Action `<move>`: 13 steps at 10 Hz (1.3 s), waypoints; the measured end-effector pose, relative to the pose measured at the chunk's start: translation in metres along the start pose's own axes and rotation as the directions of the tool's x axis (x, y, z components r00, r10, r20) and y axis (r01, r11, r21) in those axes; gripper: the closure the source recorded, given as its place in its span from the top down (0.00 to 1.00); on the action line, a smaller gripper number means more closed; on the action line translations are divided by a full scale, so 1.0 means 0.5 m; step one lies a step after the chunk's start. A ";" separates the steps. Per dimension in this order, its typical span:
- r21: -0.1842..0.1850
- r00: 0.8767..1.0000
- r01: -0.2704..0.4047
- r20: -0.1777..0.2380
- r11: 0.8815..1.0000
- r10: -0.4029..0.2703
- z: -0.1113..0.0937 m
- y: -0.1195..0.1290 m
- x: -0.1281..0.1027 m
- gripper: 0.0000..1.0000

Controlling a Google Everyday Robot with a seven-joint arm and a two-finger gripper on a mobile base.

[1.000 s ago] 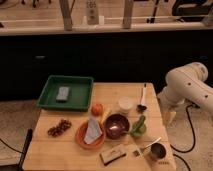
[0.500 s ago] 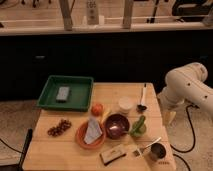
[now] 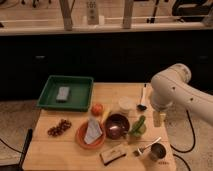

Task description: Place grapes in table surface

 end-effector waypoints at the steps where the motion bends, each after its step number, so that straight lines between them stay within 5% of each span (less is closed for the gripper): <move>1: 0.003 1.000 0.009 -0.005 1.000 -0.009 -0.001 -0.001 -0.008 0.80; 13: 0.026 0.986 0.166 -0.037 0.986 -0.165 -0.013 -0.025 -0.191 0.80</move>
